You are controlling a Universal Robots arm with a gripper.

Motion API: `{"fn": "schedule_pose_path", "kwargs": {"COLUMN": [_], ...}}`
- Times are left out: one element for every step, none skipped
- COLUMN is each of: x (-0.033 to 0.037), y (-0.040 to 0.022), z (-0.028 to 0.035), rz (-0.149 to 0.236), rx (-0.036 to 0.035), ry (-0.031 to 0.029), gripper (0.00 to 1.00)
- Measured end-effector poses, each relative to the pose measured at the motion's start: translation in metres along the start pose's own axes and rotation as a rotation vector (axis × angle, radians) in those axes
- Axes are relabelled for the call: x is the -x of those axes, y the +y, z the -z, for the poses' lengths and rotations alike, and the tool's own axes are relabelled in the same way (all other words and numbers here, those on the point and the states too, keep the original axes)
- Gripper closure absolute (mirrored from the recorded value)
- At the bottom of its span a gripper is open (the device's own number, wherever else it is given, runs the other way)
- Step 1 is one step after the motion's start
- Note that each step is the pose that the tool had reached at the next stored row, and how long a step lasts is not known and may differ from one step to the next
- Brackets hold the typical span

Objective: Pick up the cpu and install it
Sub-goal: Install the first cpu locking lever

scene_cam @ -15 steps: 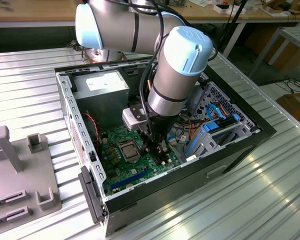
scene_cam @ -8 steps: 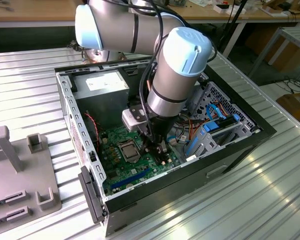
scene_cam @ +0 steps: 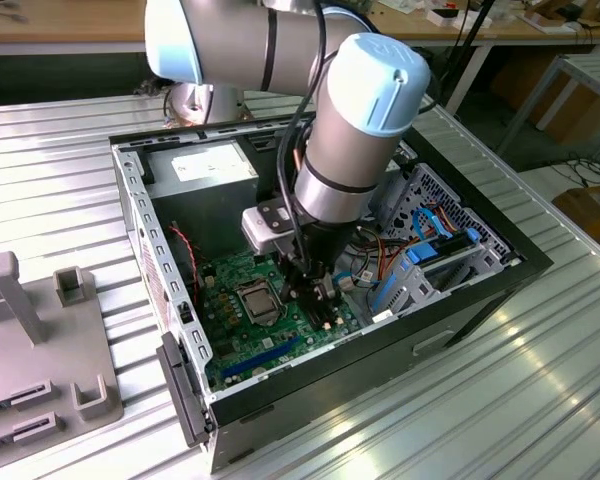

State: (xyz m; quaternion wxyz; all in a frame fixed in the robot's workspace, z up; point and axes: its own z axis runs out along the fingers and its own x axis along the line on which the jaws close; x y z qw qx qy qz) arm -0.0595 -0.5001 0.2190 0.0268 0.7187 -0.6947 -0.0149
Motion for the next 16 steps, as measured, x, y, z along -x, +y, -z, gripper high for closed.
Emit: {"fn": "schedule_pose_path", "kwargs": {"x": [0.0002,0.0007,0.0011,0.0018,0.0026,0.0036,0.0043,0.0045,0.0045,0.0045,0.0045,0.0045,0.0045,0.0046,0.0045,0.0046], "y": [0.0007,0.0026,0.0054,0.0095,0.0131,0.0173,0.0208,0.0222,0.0222,0.0222,0.0222,0.0222,0.0223,0.0224,0.0224,0.0224], "z": [0.0007,0.0008,0.0006,0.0004,0.0003,0.0000,-0.0002,-0.0002,-0.0003,-0.0003,-0.0003,-0.0002,-0.0002,-0.0003,-0.0003,-0.0003], "rz": [0.000,0.000,0.000,0.000,0.000,0.000,0.000,0.000,0.000,0.000,0.000,0.000,0.000,0.000,0.000,0.000], "rx": [0.0000,-0.0002,-0.0005,-0.0009,-0.0014,-0.0018,-0.0021,-0.0022,-0.0021,-0.0022,-0.0021,-0.0022,-0.0021,-0.0021,-0.0021,-0.0021], "ry": [0.0001,0.0000,0.0000,0.0001,0.0002,0.0001,0.0002,0.0003,0.0002,0.0002,0.0002,0.0003,0.0003,0.0002,0.0002,0.0002], "gripper": [0.89,0.89,0.89,0.89,0.89,0.89,0.89,0.89,0.89,0.89,0.89,0.89,0.89,0.89,0.89,0.89]}}
